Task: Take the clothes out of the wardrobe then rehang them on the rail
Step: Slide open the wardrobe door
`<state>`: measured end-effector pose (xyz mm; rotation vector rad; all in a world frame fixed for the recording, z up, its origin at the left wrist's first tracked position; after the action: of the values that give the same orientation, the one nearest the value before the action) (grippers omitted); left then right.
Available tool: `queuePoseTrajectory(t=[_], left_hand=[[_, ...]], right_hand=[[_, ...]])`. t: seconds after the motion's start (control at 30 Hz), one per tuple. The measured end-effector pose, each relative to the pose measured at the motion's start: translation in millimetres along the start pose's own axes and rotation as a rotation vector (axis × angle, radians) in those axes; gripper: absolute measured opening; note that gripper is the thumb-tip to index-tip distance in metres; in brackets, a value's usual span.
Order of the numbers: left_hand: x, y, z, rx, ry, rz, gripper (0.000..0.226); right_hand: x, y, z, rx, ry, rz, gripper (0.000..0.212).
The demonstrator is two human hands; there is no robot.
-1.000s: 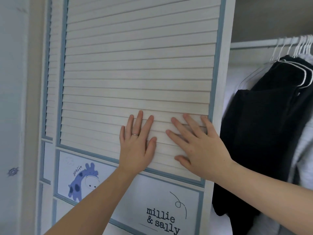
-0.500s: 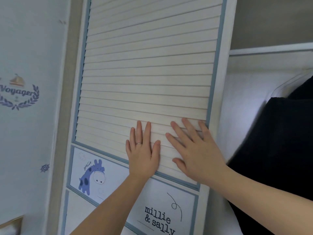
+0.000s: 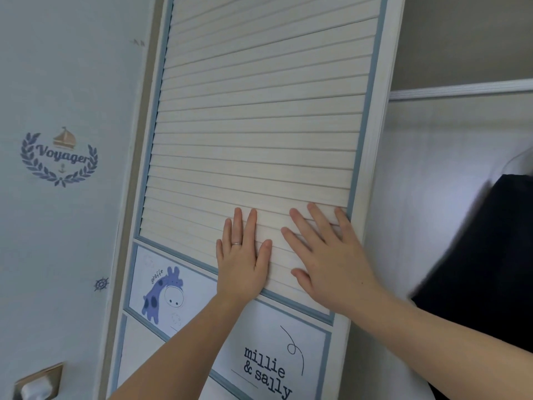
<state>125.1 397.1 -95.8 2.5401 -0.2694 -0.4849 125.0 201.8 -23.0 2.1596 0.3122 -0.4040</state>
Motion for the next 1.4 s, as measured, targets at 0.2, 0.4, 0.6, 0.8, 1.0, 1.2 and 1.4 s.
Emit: queuePoseTrajectory(t=[0.2, 0.4, 0.6, 0.8, 1.0, 1.2, 1.4], left_hand=[[-8.5, -8.7, -5.6, 0.005, -0.031, 0.002, 0.061], [-19.5, -10.9, -7.6, -0.011, -0.084, -0.025, 0.062], [-35.4, 1.4, -5.2, -0.033, -0.145, -0.127, 0.066], [-53.0, 71.4, 6.2, 0.156, -0.031, -0.100, 0.067], [-41.9, 188.3, 16.4, 0.459, 0.025, -0.113, 0.065], [7.0, 289.9, 28.5, 0.618, -0.082, -0.128, 0.065], [66.0, 355.4, 13.2, 0.599, -0.204, -0.004, 0.067]], right_hand=[[4.1, -6.6, -10.9, -0.007, 0.015, -0.003, 0.073], [4.6, -10.3, -17.1, -0.004, -0.008, -0.002, 0.073], [-8.8, -6.0, -7.0, -0.016, 0.141, -0.115, 0.068], [-32.7, 50.5, 35.6, 0.063, 0.302, -0.153, 0.067], [-58.9, 150.1, 110.6, 0.270, 0.209, -0.050, 0.068], [-77.8, 243.1, 186.0, 0.407, 0.080, 0.066, 0.066], [-87.1, 316.5, 220.8, 0.533, -0.009, 0.098, 0.066]])
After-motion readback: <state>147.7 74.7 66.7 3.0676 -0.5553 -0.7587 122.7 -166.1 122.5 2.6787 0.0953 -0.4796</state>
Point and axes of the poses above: each hand's wrist, its own z-axis away from the middle knuckle, its own x-axis out of the palm, y = z × x, the point moved 1 cm from there along -z, towards the middle knuckle, and after that the axes turned 4 degrees about -x, right-handed, at the moved point
